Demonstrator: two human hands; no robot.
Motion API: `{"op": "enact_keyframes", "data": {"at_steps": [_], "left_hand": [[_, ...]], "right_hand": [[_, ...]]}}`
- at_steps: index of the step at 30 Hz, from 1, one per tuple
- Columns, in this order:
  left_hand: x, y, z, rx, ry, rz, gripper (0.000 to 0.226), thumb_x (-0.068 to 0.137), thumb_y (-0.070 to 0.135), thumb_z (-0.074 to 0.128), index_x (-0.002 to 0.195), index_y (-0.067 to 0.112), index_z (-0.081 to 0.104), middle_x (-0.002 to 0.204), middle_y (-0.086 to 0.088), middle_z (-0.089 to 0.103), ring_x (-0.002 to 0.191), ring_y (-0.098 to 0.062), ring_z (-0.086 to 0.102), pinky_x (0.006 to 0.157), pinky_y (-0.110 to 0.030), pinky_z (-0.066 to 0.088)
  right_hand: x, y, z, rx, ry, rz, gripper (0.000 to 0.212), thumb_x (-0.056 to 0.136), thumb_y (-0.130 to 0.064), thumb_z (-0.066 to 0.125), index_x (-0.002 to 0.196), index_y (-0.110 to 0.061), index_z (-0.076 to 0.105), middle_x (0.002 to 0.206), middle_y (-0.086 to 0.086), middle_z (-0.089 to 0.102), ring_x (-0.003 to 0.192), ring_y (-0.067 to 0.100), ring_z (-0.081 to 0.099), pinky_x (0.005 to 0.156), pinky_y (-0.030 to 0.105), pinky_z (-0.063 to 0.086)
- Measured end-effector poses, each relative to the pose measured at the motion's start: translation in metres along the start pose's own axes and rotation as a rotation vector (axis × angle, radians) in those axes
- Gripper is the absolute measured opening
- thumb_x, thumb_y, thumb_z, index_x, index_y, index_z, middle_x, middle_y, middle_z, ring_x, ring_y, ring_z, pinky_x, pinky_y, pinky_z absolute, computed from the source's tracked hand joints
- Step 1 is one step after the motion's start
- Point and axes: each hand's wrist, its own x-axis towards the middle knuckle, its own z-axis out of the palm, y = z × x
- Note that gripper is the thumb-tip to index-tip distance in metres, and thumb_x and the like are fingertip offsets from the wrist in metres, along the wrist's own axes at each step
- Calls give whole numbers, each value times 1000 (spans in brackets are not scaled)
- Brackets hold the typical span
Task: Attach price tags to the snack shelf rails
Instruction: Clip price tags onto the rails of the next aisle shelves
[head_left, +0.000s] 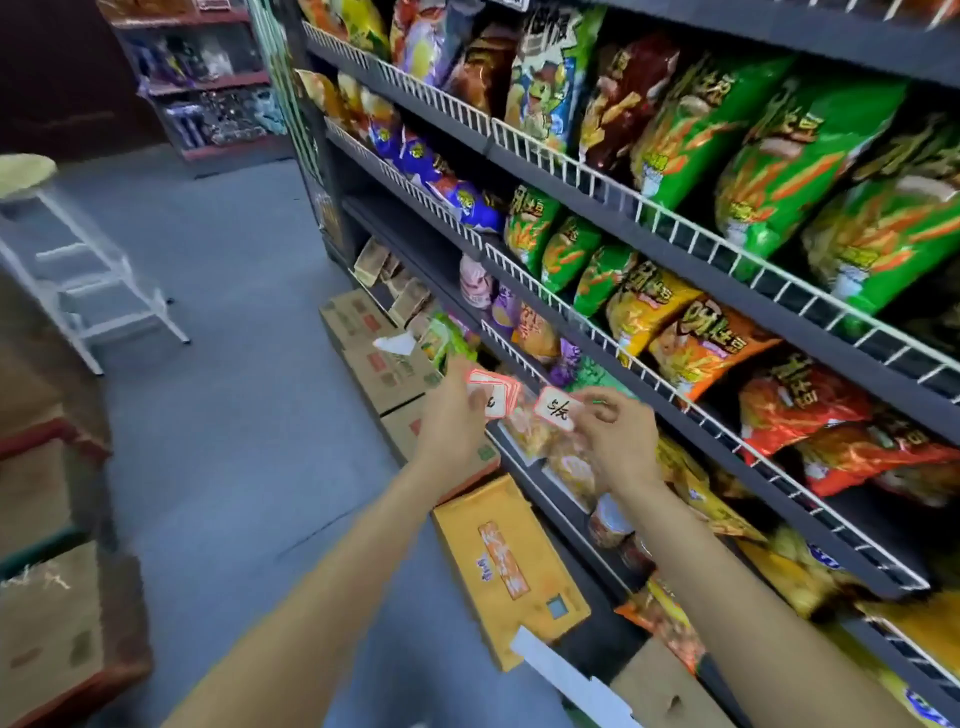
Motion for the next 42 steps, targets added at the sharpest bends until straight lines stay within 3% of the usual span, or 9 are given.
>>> {"op": "enact_keyframes", "data": {"at_steps": [5,8,12,17,23,27,32,37,42], "left_hand": [[80,-52,56,93,-215,36,27,98,6,35,125,6,38,85,-7,51,67,-18,45,53,-25,33],[122,-94,103,133,-291,55,41,96,0,36,136,6,34,100,-17,56,81,-27,54,61,-20,38],[173,-168,176,220,-391,143,48,95,-2,38,141,10,33,114,-18,56,94,-25,56,73,-23,36],[230,-263,260,393,-494,291,68,87,-9,41,146,19,22,97,-16,58,94,-30,58,85,-38,47],[287,-299,323,394,-414,431,82,88,-6,42,148,29,-3,62,-2,36,50,-16,38,41,-28,21],[311,-314,347,175,-348,346,65,92,2,45,148,11,12,101,-20,61,88,-37,59,55,-33,33],[328,-332,366,-88,-385,232,55,94,8,47,144,21,27,138,-10,46,108,-30,57,76,-34,50],[326,-322,371,-273,-419,243,57,95,6,45,147,18,23,145,-7,39,126,-22,46,103,-32,42],[318,-317,381,-210,-397,286,58,97,12,44,149,15,17,142,-10,43,125,-24,46,96,-25,39]], "right_hand": [[87,73,13,-99,151,47,20,87,-7,60,76,-24,57,86,17,70,79,30,69,67,52,56],[129,125,31,-177,183,23,7,90,-7,55,87,-12,53,84,17,70,74,31,69,59,47,55],[188,204,57,-388,214,-98,2,93,-6,50,91,-6,50,68,6,63,57,18,57,47,13,36],[244,296,84,-535,273,-218,9,94,-1,42,92,-8,46,77,12,54,65,26,49,53,24,22],[298,350,105,-710,240,-364,10,95,-4,36,103,-7,41,82,10,45,74,26,48,63,32,29],[325,379,117,-832,274,-420,12,92,2,34,96,-9,33,79,17,51,69,33,49,57,42,31],[336,380,117,-828,381,-437,16,93,2,30,107,-1,36,76,21,54,65,36,49,57,37,30],[338,372,112,-924,385,-462,14,96,-3,33,109,0,37,74,20,54,68,40,53,58,35,29],[343,375,110,-971,386,-502,14,97,-6,35,109,0,39,77,22,59,72,43,58,57,34,28]]}}
